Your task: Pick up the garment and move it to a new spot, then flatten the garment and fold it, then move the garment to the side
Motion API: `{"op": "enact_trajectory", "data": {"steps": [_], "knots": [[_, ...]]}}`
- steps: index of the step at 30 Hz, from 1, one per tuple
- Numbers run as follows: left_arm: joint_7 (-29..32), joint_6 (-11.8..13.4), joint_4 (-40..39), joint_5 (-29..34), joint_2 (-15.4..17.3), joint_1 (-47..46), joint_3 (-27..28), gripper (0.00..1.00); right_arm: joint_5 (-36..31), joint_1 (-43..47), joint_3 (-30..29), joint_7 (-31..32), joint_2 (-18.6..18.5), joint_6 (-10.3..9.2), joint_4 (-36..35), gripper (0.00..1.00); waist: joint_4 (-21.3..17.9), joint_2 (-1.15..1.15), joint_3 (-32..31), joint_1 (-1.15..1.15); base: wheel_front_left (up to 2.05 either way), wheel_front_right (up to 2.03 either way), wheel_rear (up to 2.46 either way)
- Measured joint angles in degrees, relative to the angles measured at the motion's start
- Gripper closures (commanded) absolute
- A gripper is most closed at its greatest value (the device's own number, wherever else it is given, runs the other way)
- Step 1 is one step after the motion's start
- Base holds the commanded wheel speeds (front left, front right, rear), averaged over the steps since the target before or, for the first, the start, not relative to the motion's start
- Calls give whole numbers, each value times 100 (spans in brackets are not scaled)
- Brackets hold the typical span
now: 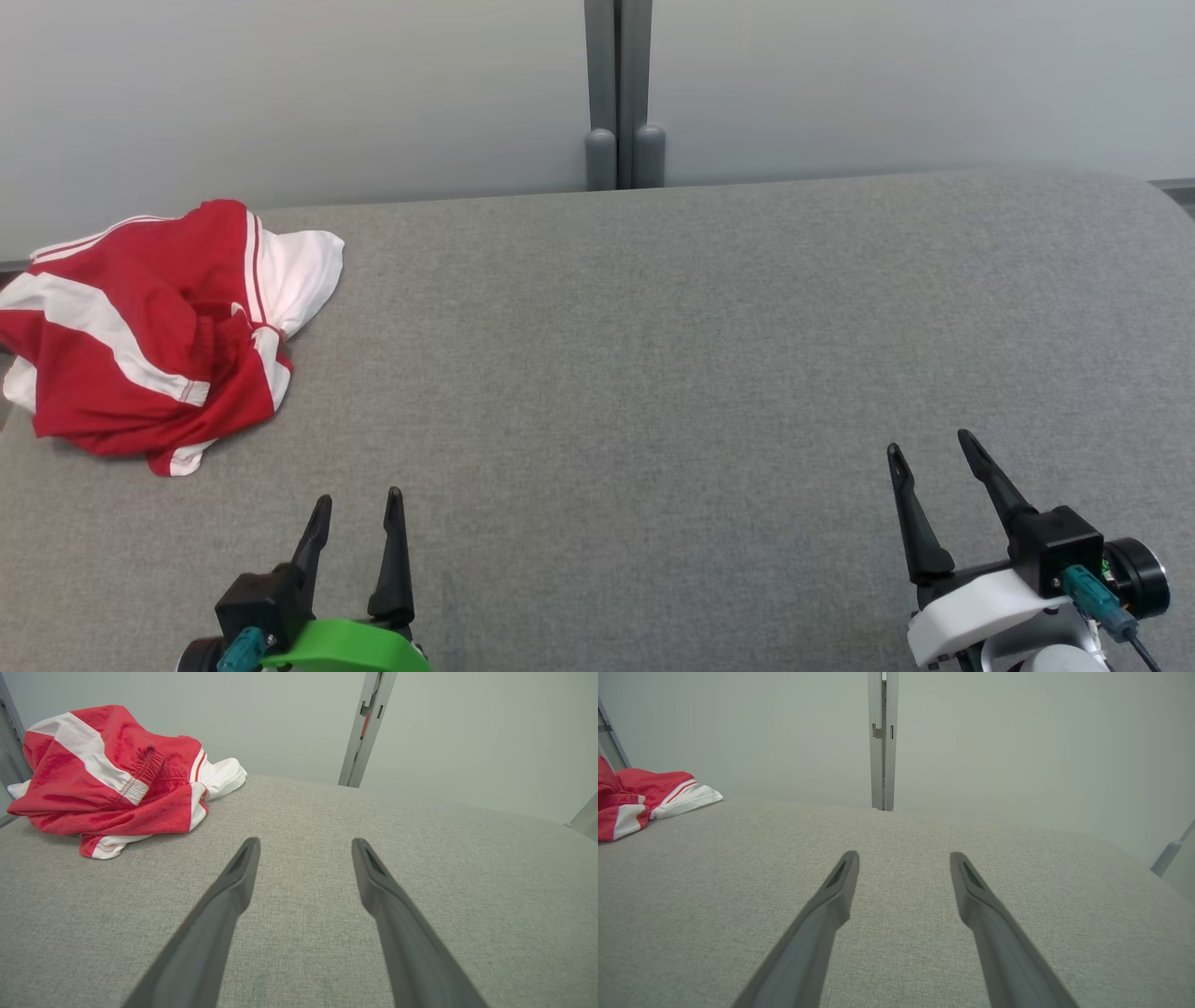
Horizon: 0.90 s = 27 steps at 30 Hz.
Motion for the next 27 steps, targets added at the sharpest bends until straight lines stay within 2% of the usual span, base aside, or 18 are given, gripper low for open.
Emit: {"op": "enact_trajectory", "data": {"steps": [16, 27], "knots": [[0, -10, 92, 21, 1, -1, -10, 0, 91, 47, -9, 0, -1, 0, 14, 0, 92, 0, 2, 0, 0, 0, 0], [-1, -15, 78, 137, 4, -54, 70, 0, 201, 77, -38, -1, -3, 1, 8, 0, 708, 0, 28, 0, 0, 0, 0]]}}
